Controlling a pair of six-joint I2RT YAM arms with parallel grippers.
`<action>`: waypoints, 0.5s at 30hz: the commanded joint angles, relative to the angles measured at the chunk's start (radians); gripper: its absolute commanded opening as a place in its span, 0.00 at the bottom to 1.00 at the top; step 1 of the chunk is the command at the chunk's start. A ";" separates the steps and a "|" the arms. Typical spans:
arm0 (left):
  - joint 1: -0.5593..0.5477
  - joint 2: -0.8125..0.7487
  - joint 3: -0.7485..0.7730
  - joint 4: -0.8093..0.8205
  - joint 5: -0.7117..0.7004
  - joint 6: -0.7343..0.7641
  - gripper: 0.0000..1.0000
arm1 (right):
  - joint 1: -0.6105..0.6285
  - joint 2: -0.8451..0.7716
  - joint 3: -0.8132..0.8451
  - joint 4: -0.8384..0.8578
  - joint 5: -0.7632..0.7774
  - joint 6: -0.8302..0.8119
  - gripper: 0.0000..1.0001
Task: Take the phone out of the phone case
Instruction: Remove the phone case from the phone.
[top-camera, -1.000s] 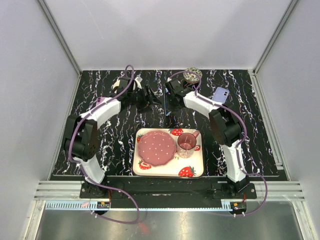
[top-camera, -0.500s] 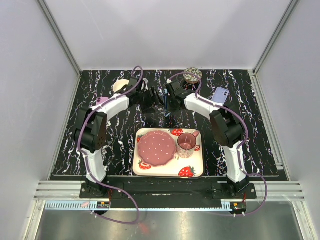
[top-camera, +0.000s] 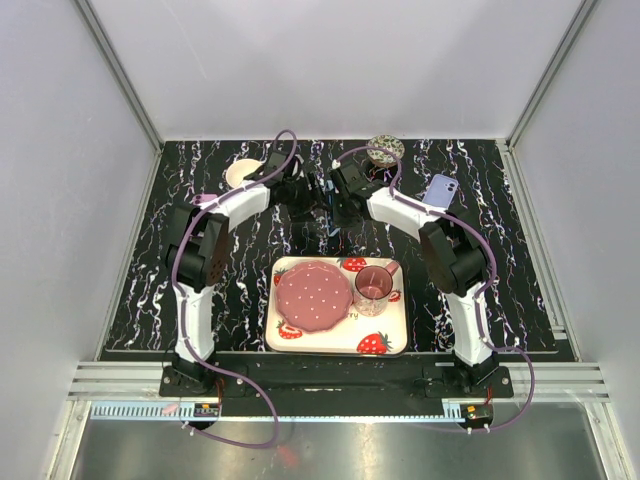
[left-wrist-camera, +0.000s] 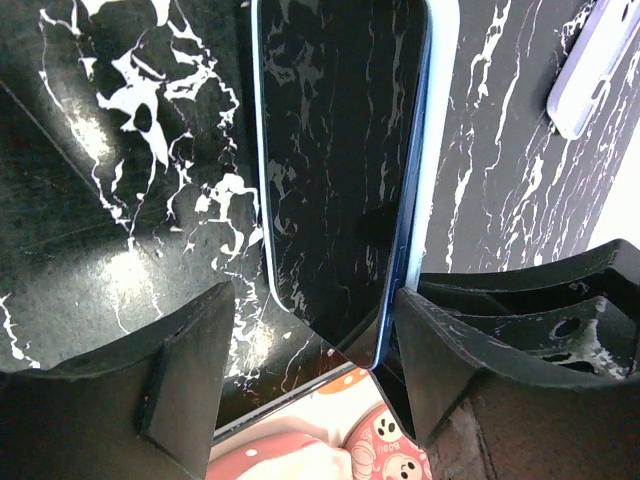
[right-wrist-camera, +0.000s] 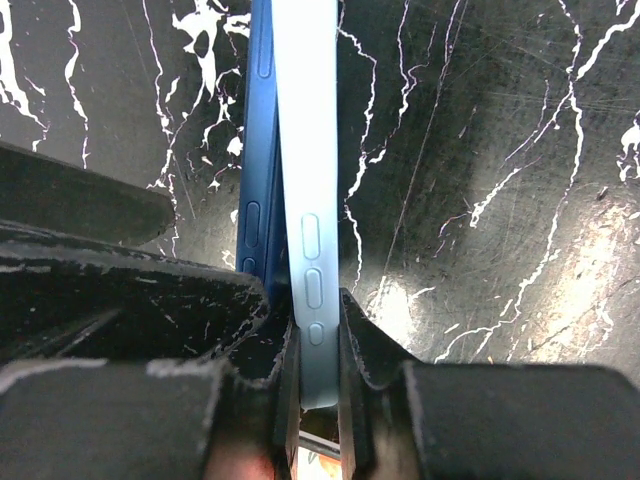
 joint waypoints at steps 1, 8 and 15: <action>-0.018 0.024 0.037 0.015 -0.020 0.006 0.66 | 0.052 0.013 -0.027 -0.168 -0.099 -0.006 0.00; -0.030 0.039 0.025 0.046 -0.046 -0.001 0.67 | 0.057 0.016 -0.014 -0.173 -0.106 -0.004 0.00; -0.064 0.097 0.126 -0.067 -0.216 0.087 0.65 | 0.064 0.005 0.019 -0.199 -0.104 -0.010 0.00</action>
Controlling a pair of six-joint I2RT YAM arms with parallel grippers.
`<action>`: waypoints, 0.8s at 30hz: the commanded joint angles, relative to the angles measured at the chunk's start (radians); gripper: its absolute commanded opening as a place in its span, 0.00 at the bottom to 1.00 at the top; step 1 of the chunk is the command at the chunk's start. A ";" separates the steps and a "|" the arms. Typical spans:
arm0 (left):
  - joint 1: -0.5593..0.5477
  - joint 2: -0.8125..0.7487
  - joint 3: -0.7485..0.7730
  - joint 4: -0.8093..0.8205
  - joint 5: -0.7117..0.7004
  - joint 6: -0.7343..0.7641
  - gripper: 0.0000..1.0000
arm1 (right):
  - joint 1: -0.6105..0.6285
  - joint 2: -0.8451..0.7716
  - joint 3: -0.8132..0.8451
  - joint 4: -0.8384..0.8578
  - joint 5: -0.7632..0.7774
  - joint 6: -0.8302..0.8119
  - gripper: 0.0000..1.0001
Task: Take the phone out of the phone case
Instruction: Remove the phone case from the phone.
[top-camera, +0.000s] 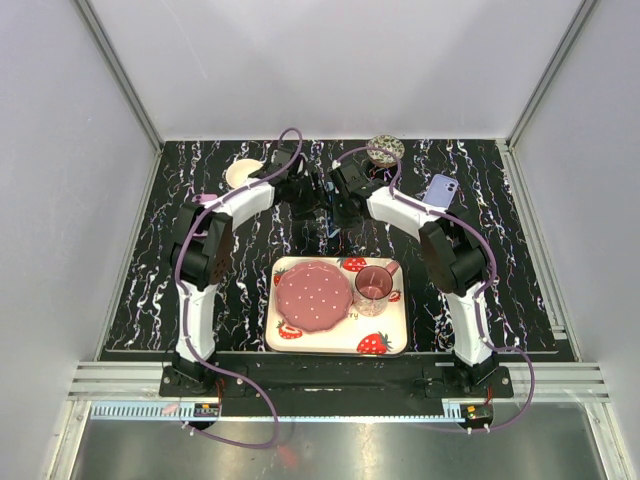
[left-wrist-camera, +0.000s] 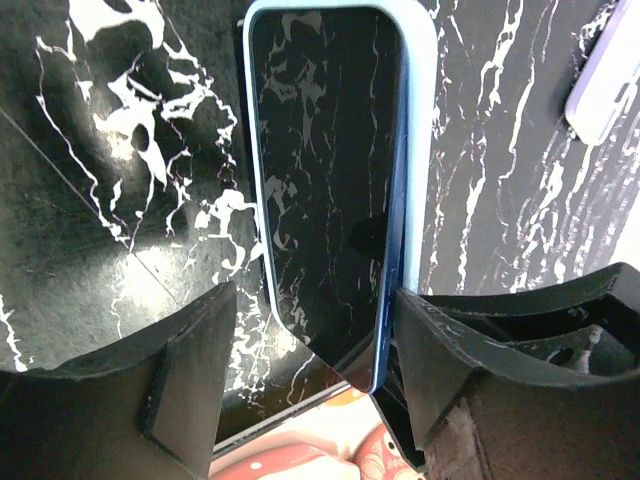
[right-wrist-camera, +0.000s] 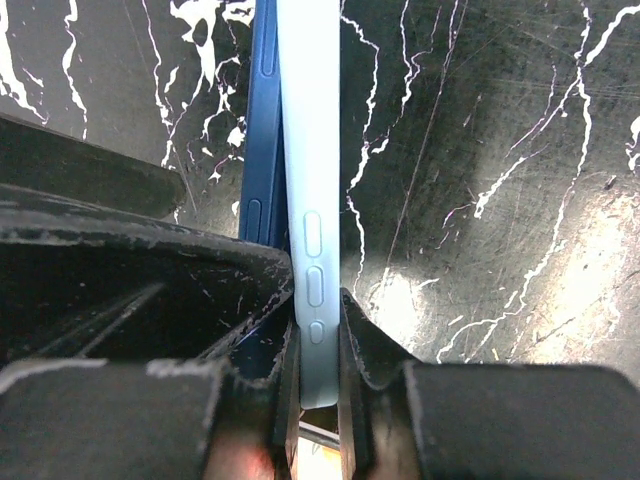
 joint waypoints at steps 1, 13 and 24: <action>-0.050 0.090 0.112 -0.116 -0.203 0.091 0.64 | 0.063 0.002 0.012 -0.175 -0.088 -0.021 0.00; -0.091 0.121 0.180 -0.276 -0.466 0.133 0.44 | 0.066 -0.039 0.030 -0.178 -0.100 -0.012 0.00; -0.091 0.119 0.135 -0.286 -0.506 0.151 0.39 | 0.065 -0.067 0.013 -0.155 -0.129 0.000 0.00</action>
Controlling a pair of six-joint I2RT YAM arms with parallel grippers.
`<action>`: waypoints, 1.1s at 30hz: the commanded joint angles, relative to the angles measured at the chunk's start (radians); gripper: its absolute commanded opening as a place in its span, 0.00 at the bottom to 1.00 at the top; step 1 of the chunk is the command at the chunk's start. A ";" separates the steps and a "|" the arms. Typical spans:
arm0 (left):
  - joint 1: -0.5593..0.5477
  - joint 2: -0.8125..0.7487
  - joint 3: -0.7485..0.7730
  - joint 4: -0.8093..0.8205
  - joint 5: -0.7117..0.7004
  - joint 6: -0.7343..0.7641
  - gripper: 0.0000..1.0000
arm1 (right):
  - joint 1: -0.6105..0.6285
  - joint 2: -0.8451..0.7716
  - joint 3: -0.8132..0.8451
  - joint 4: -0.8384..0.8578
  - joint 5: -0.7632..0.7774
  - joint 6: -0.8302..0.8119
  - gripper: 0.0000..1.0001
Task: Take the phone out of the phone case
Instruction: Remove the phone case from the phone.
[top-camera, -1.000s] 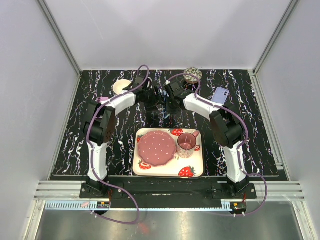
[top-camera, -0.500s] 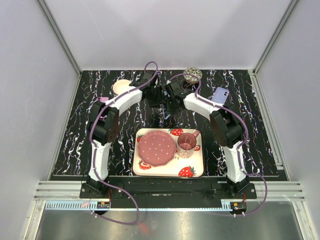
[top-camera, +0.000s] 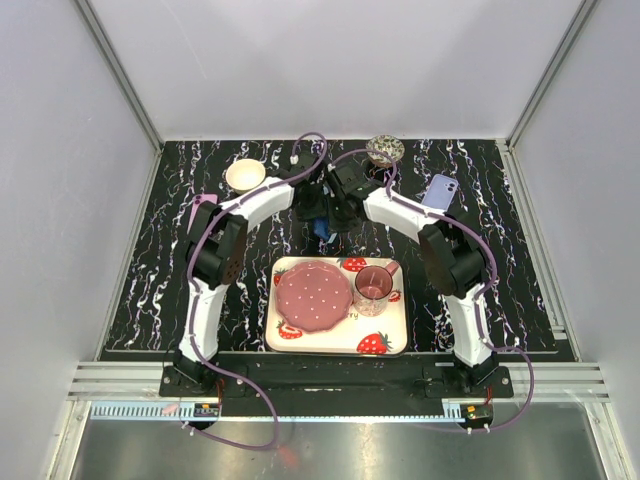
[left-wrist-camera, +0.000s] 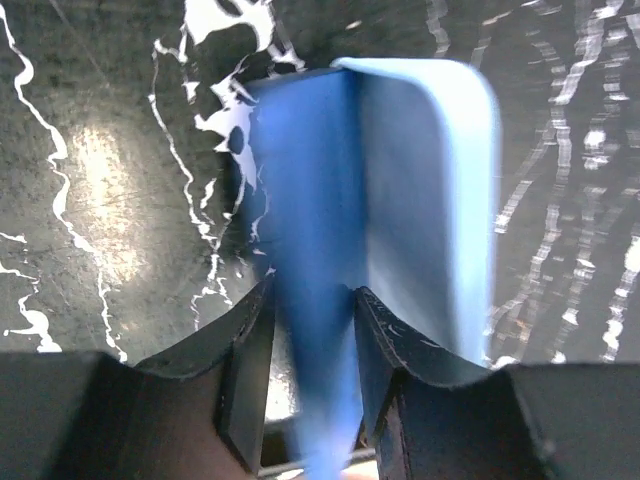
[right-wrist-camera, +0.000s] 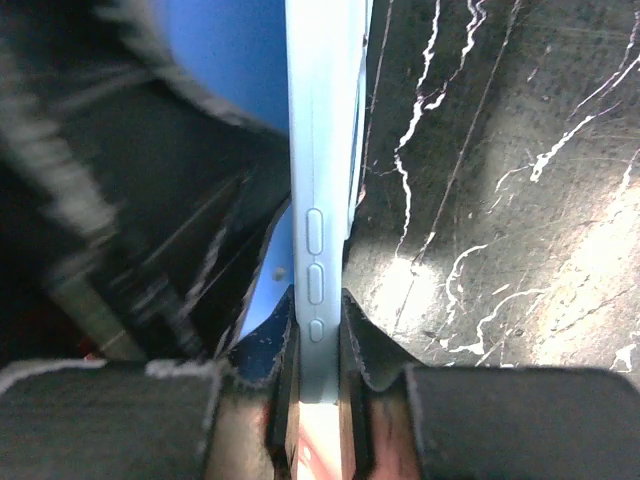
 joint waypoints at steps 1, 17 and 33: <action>0.003 0.062 -0.027 -0.060 -0.140 0.048 0.39 | 0.059 -0.058 0.001 -0.120 -0.095 -0.030 0.00; 0.008 -0.124 -0.188 0.131 0.088 -0.018 0.00 | 0.056 -0.059 -0.036 -0.116 -0.054 -0.005 0.00; 0.258 -0.429 -0.494 0.349 0.522 -0.033 0.00 | -0.062 -0.128 -0.143 -0.006 -0.077 0.085 0.00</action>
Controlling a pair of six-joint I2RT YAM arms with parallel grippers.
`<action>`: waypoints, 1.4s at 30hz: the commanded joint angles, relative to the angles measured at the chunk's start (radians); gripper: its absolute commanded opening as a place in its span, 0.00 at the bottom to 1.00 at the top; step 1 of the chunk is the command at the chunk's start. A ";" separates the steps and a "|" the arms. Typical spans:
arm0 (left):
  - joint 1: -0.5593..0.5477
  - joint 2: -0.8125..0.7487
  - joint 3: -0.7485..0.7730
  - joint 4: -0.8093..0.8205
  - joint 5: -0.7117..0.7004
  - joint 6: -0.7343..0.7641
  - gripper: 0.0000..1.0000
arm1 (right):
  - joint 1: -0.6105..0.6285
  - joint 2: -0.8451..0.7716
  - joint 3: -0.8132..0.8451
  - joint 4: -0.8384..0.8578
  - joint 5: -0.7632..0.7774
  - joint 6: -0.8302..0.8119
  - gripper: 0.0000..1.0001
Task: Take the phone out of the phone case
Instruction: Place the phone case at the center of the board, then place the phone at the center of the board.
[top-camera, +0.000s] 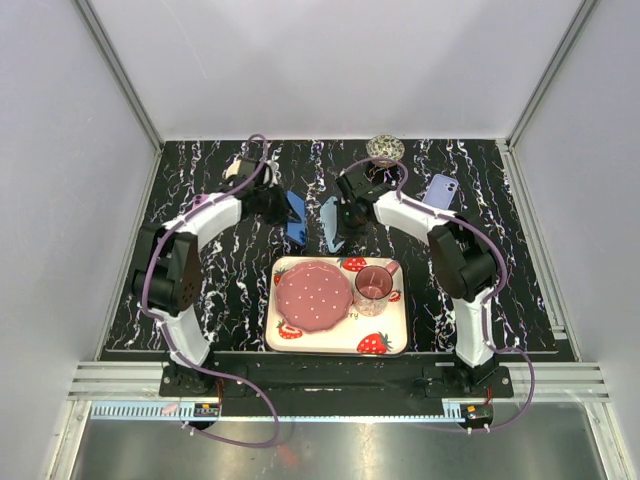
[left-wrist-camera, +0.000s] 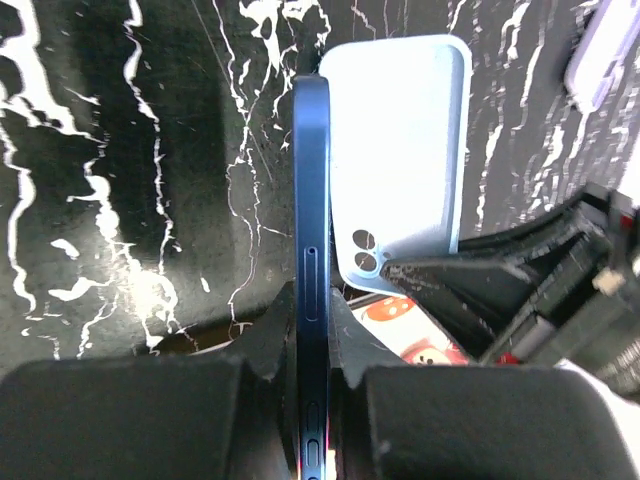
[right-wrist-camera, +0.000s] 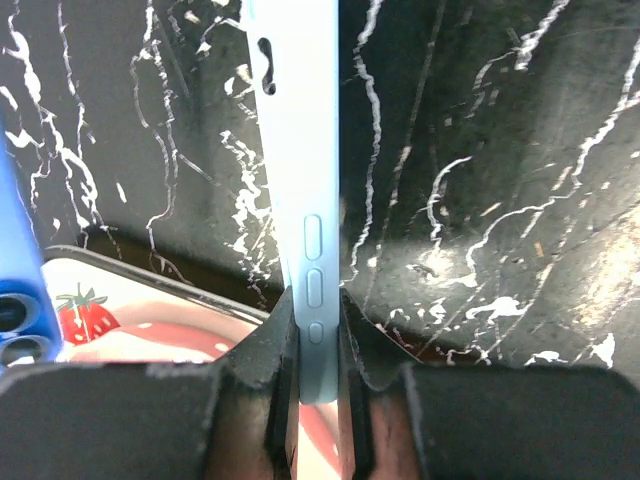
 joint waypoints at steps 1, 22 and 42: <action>0.100 -0.099 -0.071 0.112 0.155 0.019 0.00 | -0.062 -0.063 -0.047 0.041 -0.018 0.041 0.00; 0.284 -0.053 -0.133 -0.003 -0.017 0.118 0.00 | -0.248 -0.034 -0.012 0.109 -0.060 0.054 0.83; 0.326 -0.147 -0.159 -0.139 -0.210 0.121 0.99 | -0.248 -0.515 -0.379 -0.006 0.194 0.059 1.00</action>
